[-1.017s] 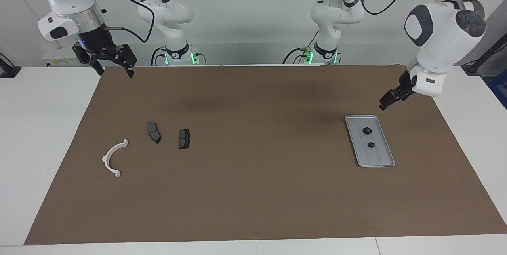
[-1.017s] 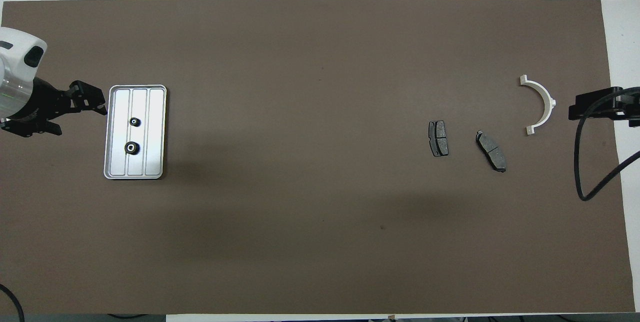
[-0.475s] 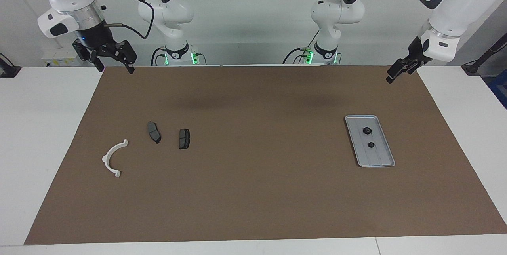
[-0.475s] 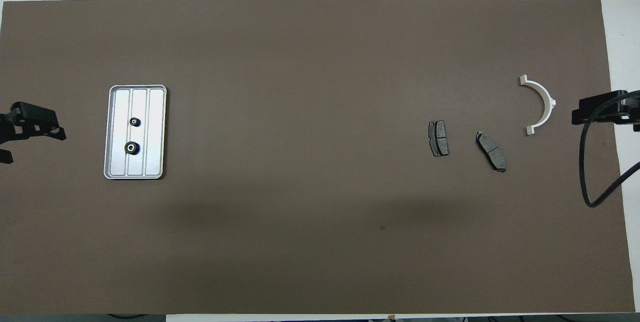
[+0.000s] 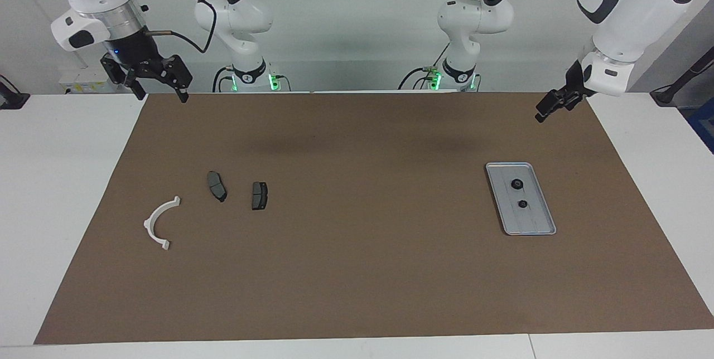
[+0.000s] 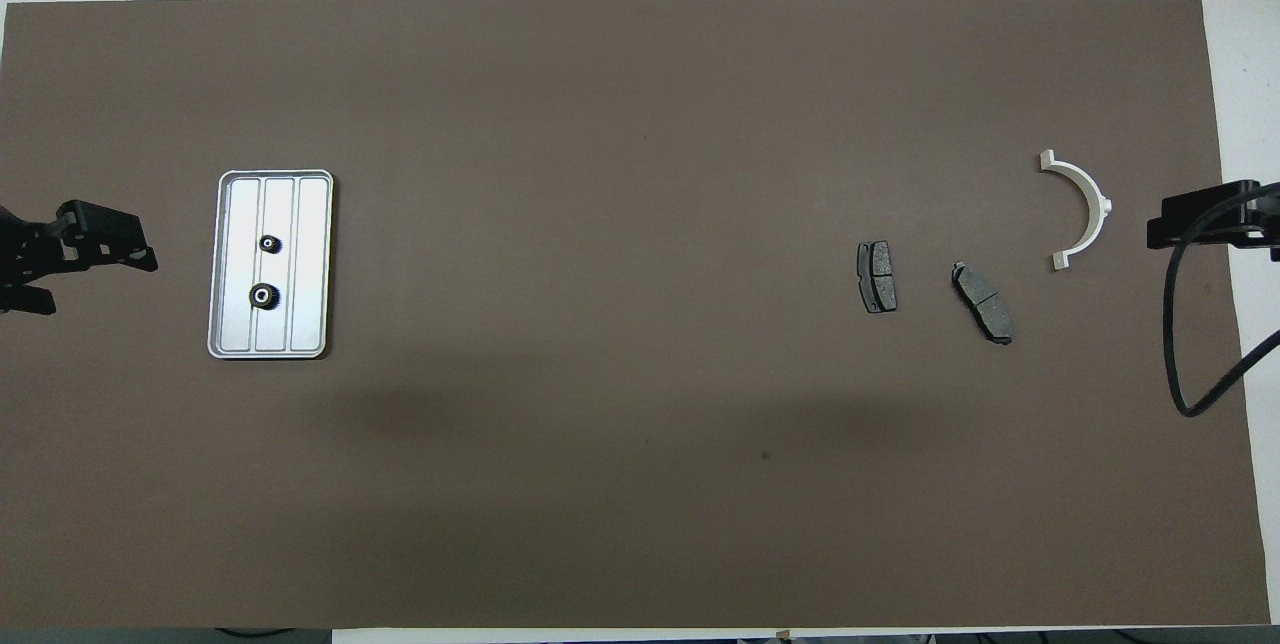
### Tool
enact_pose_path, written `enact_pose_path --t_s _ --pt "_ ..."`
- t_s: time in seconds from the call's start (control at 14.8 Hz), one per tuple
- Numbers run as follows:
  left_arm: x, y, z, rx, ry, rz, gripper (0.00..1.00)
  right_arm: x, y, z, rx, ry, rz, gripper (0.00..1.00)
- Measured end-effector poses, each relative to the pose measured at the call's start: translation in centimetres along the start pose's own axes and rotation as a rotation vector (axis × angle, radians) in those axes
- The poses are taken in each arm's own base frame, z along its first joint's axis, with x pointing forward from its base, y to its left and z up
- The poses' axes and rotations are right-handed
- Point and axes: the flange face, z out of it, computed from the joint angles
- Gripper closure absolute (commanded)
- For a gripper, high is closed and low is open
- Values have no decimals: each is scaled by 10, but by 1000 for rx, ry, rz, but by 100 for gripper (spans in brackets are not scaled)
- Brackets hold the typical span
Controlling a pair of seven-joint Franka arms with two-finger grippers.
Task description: Pick bearing gear from pile to tray
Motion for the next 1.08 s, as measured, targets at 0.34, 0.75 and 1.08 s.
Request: enact_pose_path --t_s 0.34,0.75,1.08 --pt "5 9 7 -2 15 43 0 0 1 0 0 0 1 0" --pt "11 20 12 -1 3 61 0 0 2 0 0 0 4 0" --pt "11 21 9 -3 7 65 0 0 4 0 0 1 7 0"
